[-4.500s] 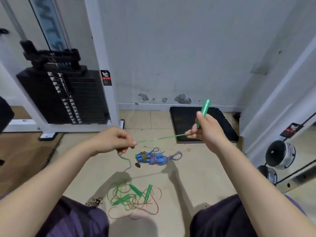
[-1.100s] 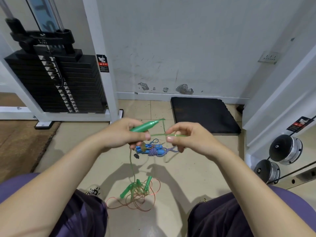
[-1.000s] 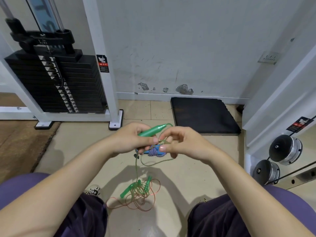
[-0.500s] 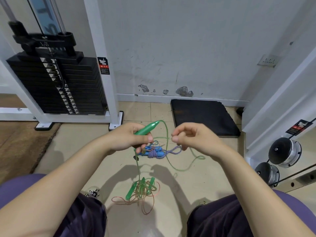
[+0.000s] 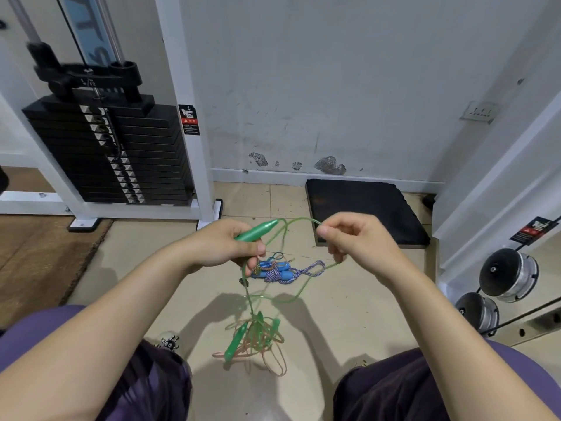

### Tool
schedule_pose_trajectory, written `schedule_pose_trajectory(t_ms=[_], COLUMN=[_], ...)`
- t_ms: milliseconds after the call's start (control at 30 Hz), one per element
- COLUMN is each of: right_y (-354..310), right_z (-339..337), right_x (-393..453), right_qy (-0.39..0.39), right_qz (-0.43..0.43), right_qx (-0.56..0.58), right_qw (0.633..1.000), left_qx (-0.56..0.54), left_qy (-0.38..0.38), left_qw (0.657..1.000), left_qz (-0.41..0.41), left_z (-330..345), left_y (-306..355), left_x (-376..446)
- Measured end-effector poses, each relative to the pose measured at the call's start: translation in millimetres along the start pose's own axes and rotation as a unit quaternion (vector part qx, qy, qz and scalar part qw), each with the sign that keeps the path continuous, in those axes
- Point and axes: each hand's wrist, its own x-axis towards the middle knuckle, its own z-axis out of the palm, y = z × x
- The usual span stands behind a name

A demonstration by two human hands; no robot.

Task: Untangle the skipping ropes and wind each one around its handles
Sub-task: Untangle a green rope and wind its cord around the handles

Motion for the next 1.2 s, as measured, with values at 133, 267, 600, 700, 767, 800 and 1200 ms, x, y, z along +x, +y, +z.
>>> schedule_pose_trajectory(t_ms=[133,267,600,700,767,800,1200], right_y=[-1.1,0.3,-2.3,-1.2,1.2,1.5,-2.4], right_z=[20.4,33.4,14.3,28.5,36.3,38.7,25.4], right_x=[-3.5,-4.5,-1.8,-3.9,-4.4,-4.6,-4.3], right_qy=[-0.085,-0.105,-0.028,-0.086,-0.103,-0.101,-0.043], right_qz=[0.022,0.004,0.009,0.027,0.014,0.004,-0.014], right_qx=[0.017,-0.036,0.017,0.038,0.023,0.002,0.064], right_qw=[0.996,0.994,0.999,0.995,0.994,0.995,0.997], left_qx=[-0.040,-0.046,-0.015,-0.029,-0.029,-0.030,-0.055], left_qy=[0.005,-0.008,0.010,-0.020,-0.045,-0.053,0.009], left_qw=[0.998,0.998,1.000,0.999,0.999,0.998,0.998], left_qz=[0.043,0.047,-0.004,0.008,0.011,0.013,0.000], left_z=[13.6,24.9,-5.5,5.3,14.6,17.3,12.2], left_y=[10.7,10.0,2.6,10.2,9.8,8.7,-0.1], left_x=[-1.5,-0.7,0.9,-1.4,-1.2,-0.5,4.8])
